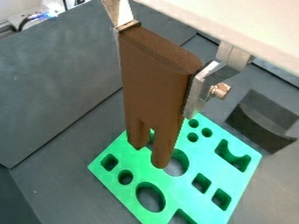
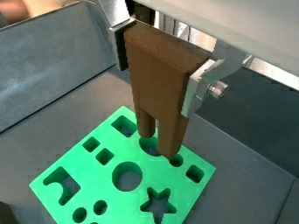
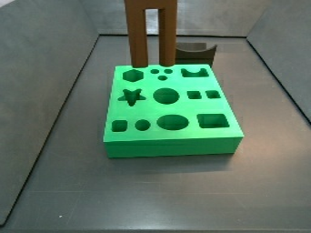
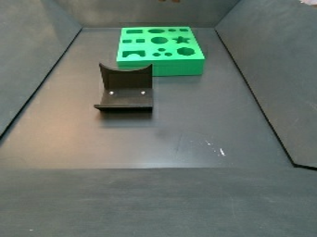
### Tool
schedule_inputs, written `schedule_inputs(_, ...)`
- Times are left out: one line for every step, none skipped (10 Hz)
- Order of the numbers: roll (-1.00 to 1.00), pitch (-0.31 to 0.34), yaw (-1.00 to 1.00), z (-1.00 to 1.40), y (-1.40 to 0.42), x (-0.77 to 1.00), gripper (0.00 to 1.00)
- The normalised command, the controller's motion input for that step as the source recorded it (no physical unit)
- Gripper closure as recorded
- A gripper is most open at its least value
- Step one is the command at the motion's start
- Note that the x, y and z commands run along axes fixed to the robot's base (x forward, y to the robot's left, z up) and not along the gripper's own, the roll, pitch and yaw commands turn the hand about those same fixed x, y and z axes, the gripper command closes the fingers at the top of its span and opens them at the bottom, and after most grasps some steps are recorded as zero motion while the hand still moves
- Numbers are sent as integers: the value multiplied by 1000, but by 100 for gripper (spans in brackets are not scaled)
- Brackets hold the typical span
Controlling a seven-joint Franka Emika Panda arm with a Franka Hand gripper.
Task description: Insert the square-circle object.
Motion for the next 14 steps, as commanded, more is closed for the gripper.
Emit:
schedule_inputs(40,0,326,-769,-120,-363,100)
schedule_inputs(70,-23,389,-954,-271,-694,100)
schedule_inputs(140,-50,317,-1000,-437,-706,100)
schedule_inputs(197,-60,263,-960,-503,-449,100)
schedule_inputs(276,9,31,-629,-394,0,100)
schedule_inputs(390,170,0,-406,-300,237,100)
schedule_inputs(417,209,-14,-329,-223,420,100)
schedule_inputs(319,201,-51,-360,-160,494,100)
schedule_inputs(184,133,-6,-400,-151,357,100)
schedule_inputs(120,124,-6,-366,-120,380,100)
schedule_inputs(31,109,-6,-366,-51,431,100)
schedule_inputs(37,129,0,-411,-9,594,100)
schedule_inputs(23,121,0,-403,0,591,100)
schedule_inputs(53,44,0,-486,0,331,100)
